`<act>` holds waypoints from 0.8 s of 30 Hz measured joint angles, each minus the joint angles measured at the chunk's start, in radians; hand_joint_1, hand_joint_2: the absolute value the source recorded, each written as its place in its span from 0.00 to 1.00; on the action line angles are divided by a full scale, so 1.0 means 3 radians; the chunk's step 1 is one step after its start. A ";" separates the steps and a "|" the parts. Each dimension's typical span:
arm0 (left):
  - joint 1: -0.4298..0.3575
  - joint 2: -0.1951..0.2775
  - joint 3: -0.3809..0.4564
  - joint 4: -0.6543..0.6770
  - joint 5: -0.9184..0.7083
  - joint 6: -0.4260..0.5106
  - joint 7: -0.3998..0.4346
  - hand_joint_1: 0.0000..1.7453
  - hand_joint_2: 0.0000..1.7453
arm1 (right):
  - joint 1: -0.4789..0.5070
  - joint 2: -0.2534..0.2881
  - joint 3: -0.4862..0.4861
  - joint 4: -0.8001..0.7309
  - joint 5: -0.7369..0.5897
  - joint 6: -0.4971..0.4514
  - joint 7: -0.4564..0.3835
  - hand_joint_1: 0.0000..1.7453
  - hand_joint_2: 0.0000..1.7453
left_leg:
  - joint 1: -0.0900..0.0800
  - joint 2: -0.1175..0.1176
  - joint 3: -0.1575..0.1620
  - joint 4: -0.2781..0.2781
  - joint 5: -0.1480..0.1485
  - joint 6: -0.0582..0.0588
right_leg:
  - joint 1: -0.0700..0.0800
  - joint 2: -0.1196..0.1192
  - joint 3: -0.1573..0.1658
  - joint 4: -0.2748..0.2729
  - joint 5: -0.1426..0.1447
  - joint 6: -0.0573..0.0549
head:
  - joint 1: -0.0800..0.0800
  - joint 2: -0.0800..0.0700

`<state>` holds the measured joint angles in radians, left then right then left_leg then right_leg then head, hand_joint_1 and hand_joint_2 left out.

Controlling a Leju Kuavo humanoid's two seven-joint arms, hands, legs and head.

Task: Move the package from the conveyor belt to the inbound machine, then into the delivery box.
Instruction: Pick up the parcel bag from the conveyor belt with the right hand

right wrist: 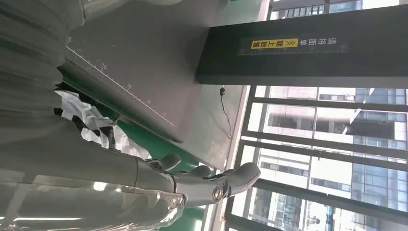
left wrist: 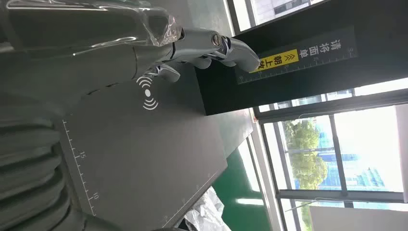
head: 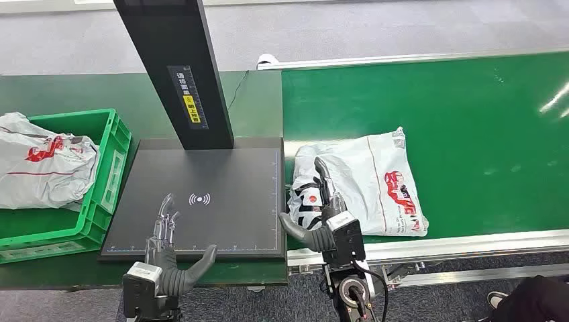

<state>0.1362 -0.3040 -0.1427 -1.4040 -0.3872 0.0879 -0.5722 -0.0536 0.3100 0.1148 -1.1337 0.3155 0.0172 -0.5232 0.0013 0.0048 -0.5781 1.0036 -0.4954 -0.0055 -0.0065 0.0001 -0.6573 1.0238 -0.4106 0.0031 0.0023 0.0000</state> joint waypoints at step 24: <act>-0.0193 0.0042 -0.0066 0.0245 0.0162 -0.0121 -0.0031 0.00 1.00 | -0.2024 -0.1180 -0.1141 0.2257 0.1947 -0.0463 0.1730 0.00 1.00 | -0.0006 -0.0004 0.0004 0.0003 0.0007 0.0011 | -0.0008 -0.0001 0.0006 0.0000 0.0010 0.0012 | -0.0001 0.0000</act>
<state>0.0784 -0.2914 -0.1625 -1.3306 -0.3388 0.0518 -0.5817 -0.6608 -0.0440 -0.2274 -0.4566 0.8995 -0.1216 -0.0042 -0.0004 0.0036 -0.5770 1.0045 -0.4933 -0.0024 -0.0088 -0.0003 -0.6553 1.0237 -0.4076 0.0067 0.0019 0.0000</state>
